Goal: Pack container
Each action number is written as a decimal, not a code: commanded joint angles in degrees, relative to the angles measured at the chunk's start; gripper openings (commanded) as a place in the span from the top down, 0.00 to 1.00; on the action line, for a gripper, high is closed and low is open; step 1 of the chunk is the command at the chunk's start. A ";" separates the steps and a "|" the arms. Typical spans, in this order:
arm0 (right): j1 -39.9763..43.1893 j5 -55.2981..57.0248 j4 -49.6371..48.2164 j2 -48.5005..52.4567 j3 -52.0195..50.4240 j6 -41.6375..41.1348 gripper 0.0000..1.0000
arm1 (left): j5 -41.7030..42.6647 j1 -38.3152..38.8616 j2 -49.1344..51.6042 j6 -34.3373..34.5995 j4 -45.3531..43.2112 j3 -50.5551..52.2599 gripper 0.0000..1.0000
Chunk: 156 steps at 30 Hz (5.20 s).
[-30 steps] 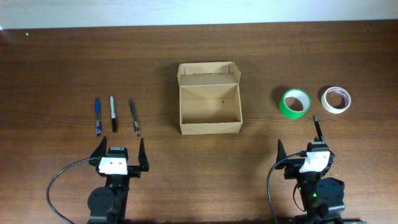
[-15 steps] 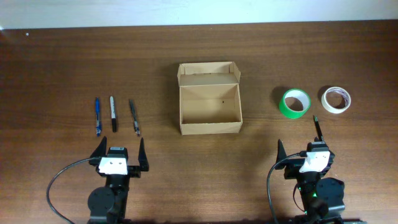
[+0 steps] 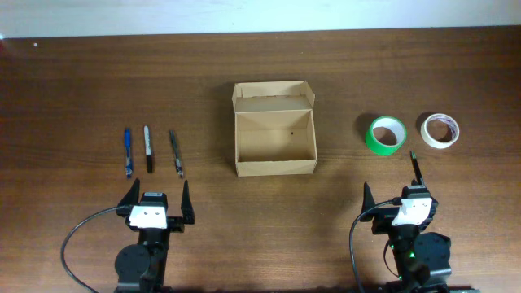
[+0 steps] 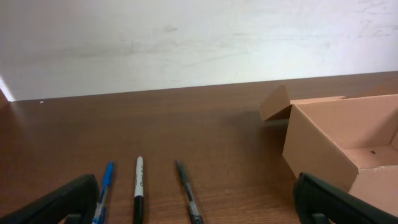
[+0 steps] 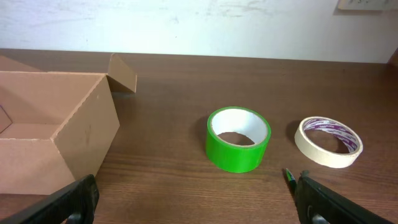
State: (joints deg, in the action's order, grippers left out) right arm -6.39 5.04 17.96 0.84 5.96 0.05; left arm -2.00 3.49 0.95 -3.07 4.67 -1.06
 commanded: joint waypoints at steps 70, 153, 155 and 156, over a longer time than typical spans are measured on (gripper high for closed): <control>17.84 -14.62 46.66 95.41 89.99 -5.57 0.01 | 4.13 -1.03 83.82 -7.15 37.90 -75.25 0.00; -24.96 -2.75 55.93 116.17 115.12 -0.87 0.96 | 4.13 -1.03 84.13 -7.15 37.90 -75.25 0.00; -25.49 -1.16 55.23 118.66 115.12 -0.90 0.96 | 4.13 -1.03 84.13 -7.13 37.90 -75.25 0.00; -25.46 -0.28 55.06 120.21 115.12 -0.90 0.96 | 4.13 -1.03 84.13 -7.15 37.90 -75.25 0.00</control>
State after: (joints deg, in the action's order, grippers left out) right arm -31.46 0.54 73.41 117.43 120.53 -1.26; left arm 1.52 2.72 84.66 -9.45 42.65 -75.24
